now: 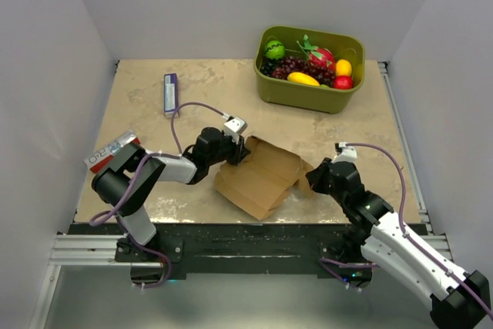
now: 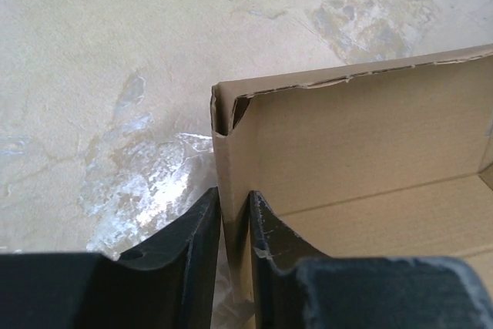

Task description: Fold the paper box

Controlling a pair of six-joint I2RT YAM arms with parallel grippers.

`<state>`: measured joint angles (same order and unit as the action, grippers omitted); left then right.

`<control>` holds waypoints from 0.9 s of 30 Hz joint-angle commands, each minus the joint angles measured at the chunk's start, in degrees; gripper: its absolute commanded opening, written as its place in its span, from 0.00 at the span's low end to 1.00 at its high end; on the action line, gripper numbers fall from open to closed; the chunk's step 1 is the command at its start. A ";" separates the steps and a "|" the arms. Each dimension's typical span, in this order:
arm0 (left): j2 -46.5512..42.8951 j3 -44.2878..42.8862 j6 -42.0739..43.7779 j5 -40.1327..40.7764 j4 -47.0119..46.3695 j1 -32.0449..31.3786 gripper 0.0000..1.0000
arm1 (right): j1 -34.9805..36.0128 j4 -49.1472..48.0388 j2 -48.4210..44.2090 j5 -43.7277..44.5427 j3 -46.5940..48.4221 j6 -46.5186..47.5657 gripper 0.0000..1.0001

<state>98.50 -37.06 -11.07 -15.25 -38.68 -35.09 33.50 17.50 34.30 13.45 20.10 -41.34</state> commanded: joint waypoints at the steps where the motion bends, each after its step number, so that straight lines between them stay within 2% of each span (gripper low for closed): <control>1: -1.90 0.50 3.77 7.50 -1.23 -1.73 0.23 | 0.25 -1.24 -0.64 -0.36 0.82 1.18 0.05; 8: -2.08 0.23 6.41 23.65 1.58 -6.83 0.10 | 0.34 -0.97 -0.64 0.17 0.82 1.09 0.04; 11: -1.64 -0.12 5.36 27.71 2.37 -7.27 0.08 | 0.34 -0.80 -1.34 0.17 0.73 0.83 0.03; 27: 0.38 -0.82 -0.27 38.79 3.69 -9.38 0.08 | 0.34 -0.62 -1.70 0.79 0.73 0.56 0.02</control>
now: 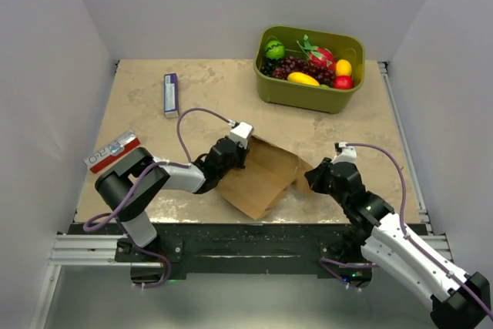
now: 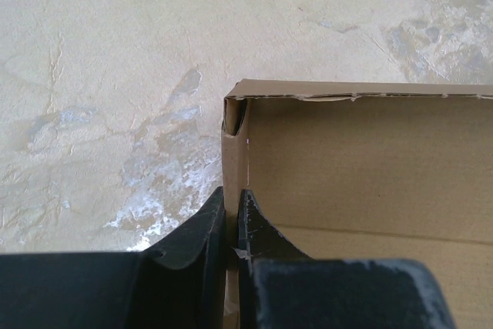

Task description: Fold the paper box

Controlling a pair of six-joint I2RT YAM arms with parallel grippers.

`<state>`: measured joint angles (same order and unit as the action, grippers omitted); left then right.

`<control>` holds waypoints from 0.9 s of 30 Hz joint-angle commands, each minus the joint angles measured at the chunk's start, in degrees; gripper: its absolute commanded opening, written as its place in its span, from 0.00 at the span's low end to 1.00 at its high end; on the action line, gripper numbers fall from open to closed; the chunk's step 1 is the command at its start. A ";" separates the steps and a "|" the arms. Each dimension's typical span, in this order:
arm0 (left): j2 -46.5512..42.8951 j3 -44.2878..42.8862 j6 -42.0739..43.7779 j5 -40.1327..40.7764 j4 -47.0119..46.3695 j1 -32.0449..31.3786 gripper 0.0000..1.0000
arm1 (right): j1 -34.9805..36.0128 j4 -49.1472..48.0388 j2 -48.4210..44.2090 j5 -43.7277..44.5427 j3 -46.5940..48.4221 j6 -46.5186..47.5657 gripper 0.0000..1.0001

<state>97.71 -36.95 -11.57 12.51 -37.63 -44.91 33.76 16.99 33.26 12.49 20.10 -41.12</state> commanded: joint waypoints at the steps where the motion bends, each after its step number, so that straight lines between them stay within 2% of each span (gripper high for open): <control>1: 1.34 -1.02 0.06 12.17 3.08 0.35 0.08 | 0.08 -0.12 -0.73 1.75 0.73 0.34 0.02; 6: 1.52 -0.76 -0.47 11.84 2.38 -0.27 0.08 | 0.08 -0.03 -0.65 1.75 0.73 0.25 0.02; 10: 1.52 1.34 -2.57 6.40 -2.53 -1.67 0.11 | 0.08 -0.12 -0.73 1.83 0.65 0.25 0.03; 12: 1.34 1.88 -3.72 6.12 -3.59 -2.81 0.11 | 0.17 -0.12 -0.65 1.66 0.73 0.25 0.06; 15: 1.34 3.11 -4.16 8.40 -4.21 -3.26 0.11 | 0.17 0.41 -1.00 1.40 1.17 0.17 0.20; 16: 1.34 3.89 -3.29 9.62 -4.47 -3.17 0.11 | 0.17 1.10 -1.17 1.40 1.78 0.17 0.29; 18: 0.99 4.69 -2.41 10.16 -5.69 -3.17 0.11 | 0.08 1.99 -1.79 1.83 2.49 0.17 0.39; 19: 0.90 6.00 -1.53 10.25 -6.57 -3.17 0.11 | 0.08 3.12 -2.40 2.18 3.53 0.17 0.50; 20: 0.64 6.88 -1.17 10.16 -7.71 -3.17 0.11 | 0.17 3.66 -2.67 2.19 4.07 0.17 0.55; 23: -0.33 10.05 -0.82 11.83 -11.59 -3.26 0.11 | 0.08 5.06 -3.11 2.19 6.09 0.34 0.68; 27: -0.86 13.04 -0.47 13.68 -16.42 -3.78 0.12 | 0.17 5.24 -2.93 1.66 7.24 0.34 0.75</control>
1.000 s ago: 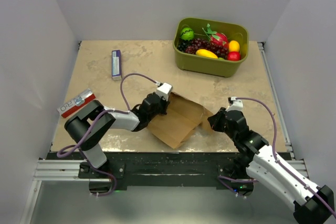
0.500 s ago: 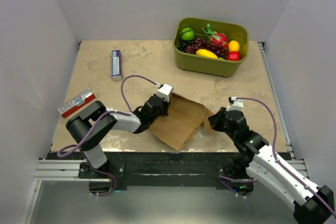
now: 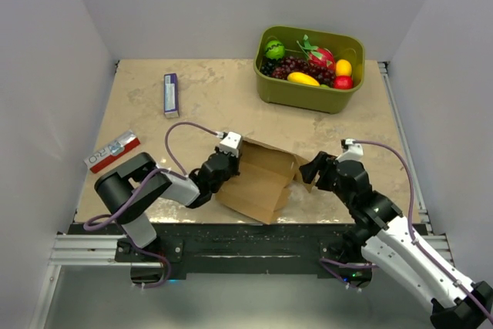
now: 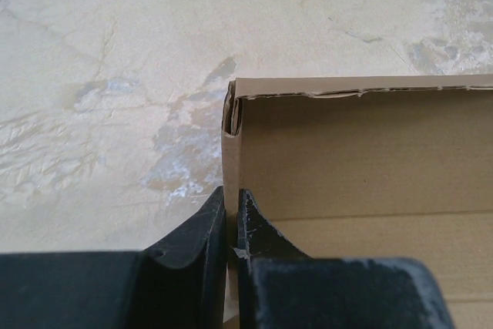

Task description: Fold the paper box

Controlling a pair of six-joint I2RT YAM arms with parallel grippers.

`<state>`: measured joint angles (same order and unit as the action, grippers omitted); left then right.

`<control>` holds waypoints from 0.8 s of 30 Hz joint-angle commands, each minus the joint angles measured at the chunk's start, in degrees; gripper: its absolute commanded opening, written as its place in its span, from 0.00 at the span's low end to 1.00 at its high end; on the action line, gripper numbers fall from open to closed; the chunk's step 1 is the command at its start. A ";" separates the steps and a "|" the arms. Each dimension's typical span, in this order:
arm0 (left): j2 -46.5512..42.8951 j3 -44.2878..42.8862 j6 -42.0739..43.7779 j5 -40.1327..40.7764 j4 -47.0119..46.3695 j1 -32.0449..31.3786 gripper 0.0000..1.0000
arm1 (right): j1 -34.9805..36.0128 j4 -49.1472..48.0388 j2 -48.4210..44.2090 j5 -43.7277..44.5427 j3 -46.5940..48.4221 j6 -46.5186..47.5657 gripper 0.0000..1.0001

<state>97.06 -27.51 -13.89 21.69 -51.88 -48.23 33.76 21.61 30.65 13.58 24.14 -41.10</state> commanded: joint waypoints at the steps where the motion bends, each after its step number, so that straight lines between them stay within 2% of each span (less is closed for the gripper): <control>1: -0.20 4.21 1.85 4.24 -2.44 -0.46 0.13 | 0.08 0.54 -0.16 0.57 3.37 0.32 0.77; 4: -1.08 5.09 1.41 3.27 -2.79 -0.55 0.22 | 0.17 0.54 0.11 0.39 3.37 0.15 0.79; 5: -1.69 5.27 1.32 3.09 -2.79 -0.55 0.28 | 0.08 0.54 0.02 0.22 3.37 0.23 0.79; 10: -5.56 7.03 0.45 1.78 -2.44 -0.55 0.43 | -0.01 0.81 -0.24 0.21 4.07 0.06 0.80; 11: -6.69 7.12 0.18 1.51 -2.18 -0.55 0.51 | 0.17 0.81 -0.16 0.21 4.07 0.06 0.80; 14: -9.94 8.08 -0.17 -0.07 -1.30 -0.55 0.61 | 0.08 0.46 0.11 0.04 4.51 -0.20 0.80; 19: -15.84 8.96 -0.52 -2.53 2.74 -0.55 0.72 | 0.08 -1.48 1.42 -0.84 5.65 -0.65 0.80; 24: -23.22 9.49 -1.93 -4.20 11.52 -0.55 0.80 | 0.17 -4.72 4.23 -1.89 7.58 -0.65 0.78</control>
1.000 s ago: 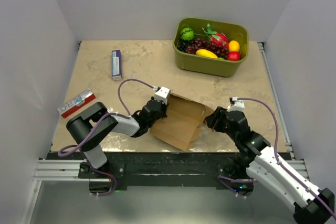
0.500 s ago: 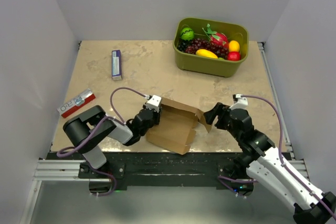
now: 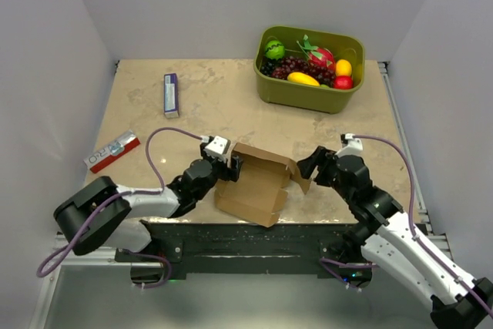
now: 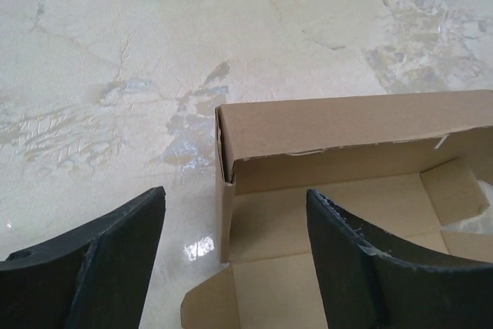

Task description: Fold the paper box

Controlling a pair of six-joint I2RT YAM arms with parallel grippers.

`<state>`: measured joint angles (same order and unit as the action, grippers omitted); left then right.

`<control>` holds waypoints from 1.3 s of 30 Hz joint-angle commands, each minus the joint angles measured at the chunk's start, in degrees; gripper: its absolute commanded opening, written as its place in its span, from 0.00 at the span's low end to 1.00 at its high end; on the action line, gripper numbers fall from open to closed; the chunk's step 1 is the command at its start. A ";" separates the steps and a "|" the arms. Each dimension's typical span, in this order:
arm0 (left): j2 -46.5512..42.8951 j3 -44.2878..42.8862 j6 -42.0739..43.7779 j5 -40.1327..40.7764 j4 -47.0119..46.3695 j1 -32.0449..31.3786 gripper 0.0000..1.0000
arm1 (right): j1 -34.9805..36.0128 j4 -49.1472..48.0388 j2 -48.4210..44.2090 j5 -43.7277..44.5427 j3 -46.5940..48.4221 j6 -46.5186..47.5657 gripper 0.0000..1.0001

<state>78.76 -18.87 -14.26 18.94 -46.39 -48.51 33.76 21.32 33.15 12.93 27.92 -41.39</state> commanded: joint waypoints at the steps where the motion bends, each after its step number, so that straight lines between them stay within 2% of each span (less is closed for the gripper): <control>1: -6.15 0.86 -1.99 -1.27 7.79 -0.27 0.82 | 0.17 -4.97 2.70 -1.85 3.98 -0.45 0.77; 4: -13.43 0.94 -3.31 -1.97 12.89 -0.18 0.87 | 0.17 -6.99 4.64 -3.17 4.77 -0.54 0.75; 7: -16.70 -2.38 -4.98 -3.21 19.65 0.43 0.88 | 0.43 -8.22 5.70 -3.52 5.56 -0.62 0.72; 8: -16.62 -6.22 -6.12 -3.12 25.42 0.87 0.89 | 0.52 -8.83 6.31 -3.52 5.65 -0.36 0.71; 11: -15.40 -11.78 -8.50 -6.62 30.47 3.07 0.89 | 0.78 -9.98 7.98 -4.22 6.35 -0.27 0.67; 17: -11.80 -15.14 -10.26 -12.69 28.82 8.69 0.89 | 2.54 -12.18 10.10 -4.40 6.36 -1.68 0.64; 20: -8.55 -16.19 -11.66 -19.88 27.06 11.94 0.88 | 3.86 -13.32 11.24 -4.14 5.65 -2.55 0.63; 26: -2.57 -17.43 -11.58 -21.67 26.18 13.27 0.87 | 5.79 -15.17 14.93 -2.83 4.87 -3.44 0.62; 32: -1.77 -15.23 -12.37 -22.80 23.37 14.85 0.86 | 5.97 -17.54 17.47 -2.29 2.67 -4.23 0.62; 39: -0.45 -12.77 -13.77 -25.18 20.20 15.82 0.79 | 6.14 -19.30 19.32 -1.68 0.82 -4.67 0.60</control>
<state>77.71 -33.61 -26.46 -3.81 -21.50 -33.45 39.48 5.21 51.90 9.47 29.67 -45.21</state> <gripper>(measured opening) 0.813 0.609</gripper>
